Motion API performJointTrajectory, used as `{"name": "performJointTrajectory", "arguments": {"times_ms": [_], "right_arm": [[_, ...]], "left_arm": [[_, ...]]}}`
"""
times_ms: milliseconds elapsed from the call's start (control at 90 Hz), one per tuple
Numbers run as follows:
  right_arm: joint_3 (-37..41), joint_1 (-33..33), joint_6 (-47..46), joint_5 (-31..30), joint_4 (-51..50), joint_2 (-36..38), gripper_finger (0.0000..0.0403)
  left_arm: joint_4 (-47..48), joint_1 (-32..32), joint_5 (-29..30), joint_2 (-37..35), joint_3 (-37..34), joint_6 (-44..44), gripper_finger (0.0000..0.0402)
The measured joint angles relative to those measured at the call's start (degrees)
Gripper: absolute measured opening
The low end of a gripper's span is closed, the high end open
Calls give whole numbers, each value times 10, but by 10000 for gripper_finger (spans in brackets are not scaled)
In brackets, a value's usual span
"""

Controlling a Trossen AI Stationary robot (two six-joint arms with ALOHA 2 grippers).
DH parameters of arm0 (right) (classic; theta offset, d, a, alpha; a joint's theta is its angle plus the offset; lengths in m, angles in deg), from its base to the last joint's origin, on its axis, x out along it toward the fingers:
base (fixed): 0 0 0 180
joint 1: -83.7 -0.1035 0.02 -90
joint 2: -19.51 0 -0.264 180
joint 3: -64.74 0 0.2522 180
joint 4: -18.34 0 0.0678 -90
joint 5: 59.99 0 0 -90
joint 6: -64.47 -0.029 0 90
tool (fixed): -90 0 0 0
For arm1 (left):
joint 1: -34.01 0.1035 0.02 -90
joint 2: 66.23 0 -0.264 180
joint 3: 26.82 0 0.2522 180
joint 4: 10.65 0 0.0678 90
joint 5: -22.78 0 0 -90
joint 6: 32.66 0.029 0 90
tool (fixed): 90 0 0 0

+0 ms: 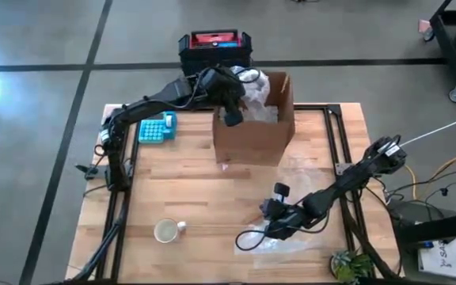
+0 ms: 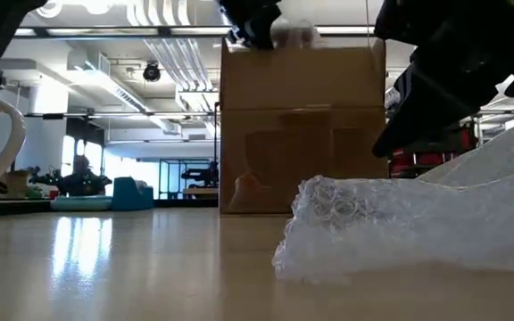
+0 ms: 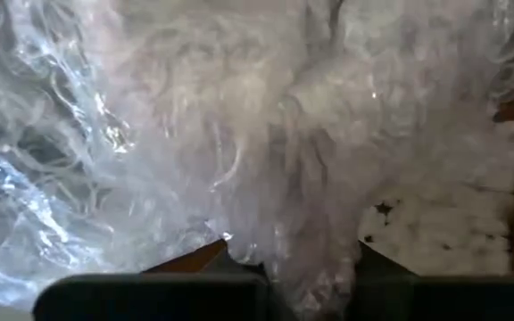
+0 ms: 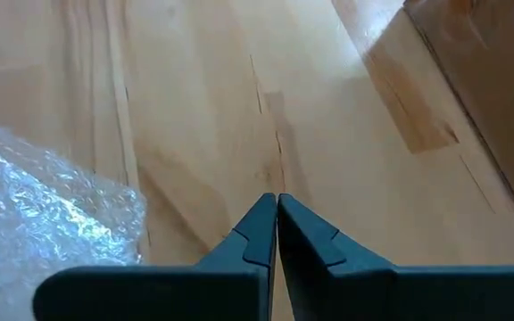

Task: Wrap mug
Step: Put the wrapped purple mug into the cardboard box

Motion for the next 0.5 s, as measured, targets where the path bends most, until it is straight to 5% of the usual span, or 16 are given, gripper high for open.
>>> {"name": "performJointTrajectory", "arguments": {"times_ms": [500], "right_arm": [[1,0,-5,1,0,0,0]], "left_arm": [[-28,14,-95,1,-189,-22,11]]}}
